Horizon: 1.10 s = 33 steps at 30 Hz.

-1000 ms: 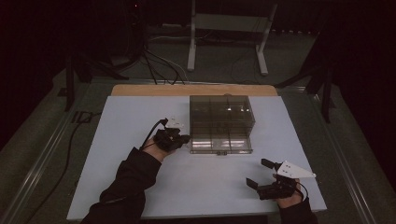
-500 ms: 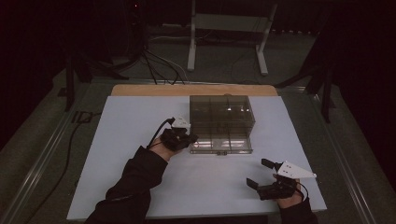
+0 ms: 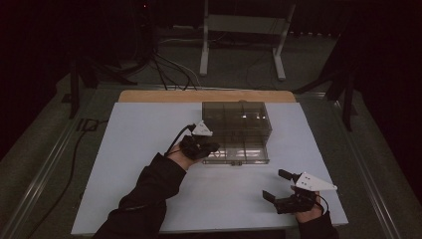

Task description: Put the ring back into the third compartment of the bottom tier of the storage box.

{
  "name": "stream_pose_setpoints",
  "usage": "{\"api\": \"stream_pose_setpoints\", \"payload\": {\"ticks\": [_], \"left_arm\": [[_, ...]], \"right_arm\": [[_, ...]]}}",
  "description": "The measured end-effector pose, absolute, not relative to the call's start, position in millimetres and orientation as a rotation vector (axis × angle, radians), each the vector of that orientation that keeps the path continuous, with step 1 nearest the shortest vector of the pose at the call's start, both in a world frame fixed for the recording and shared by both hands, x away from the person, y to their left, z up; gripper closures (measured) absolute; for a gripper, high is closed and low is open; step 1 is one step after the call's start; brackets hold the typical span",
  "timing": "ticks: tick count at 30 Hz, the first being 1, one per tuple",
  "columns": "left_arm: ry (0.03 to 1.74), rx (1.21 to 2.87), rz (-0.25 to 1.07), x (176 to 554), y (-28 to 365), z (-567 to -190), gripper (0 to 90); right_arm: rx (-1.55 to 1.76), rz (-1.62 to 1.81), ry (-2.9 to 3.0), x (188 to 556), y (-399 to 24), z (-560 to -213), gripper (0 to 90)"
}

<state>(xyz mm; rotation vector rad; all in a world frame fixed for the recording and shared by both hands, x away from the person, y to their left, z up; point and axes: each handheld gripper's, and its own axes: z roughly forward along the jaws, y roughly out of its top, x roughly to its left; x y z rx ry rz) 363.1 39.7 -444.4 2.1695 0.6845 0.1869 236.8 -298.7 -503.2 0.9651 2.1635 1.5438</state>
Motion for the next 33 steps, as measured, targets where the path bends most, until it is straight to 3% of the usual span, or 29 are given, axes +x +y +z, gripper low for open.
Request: {"api": "stream_pose_setpoints", "payload": {"ticks": [33], "left_arm": [[0.629, 2.148, 0.14, 376.3, -10.4, -444.6, 89.8]], "right_arm": [[0.949, 1.548, 2.158, 233.9, -299.9, -501.4, 0.0]]}}
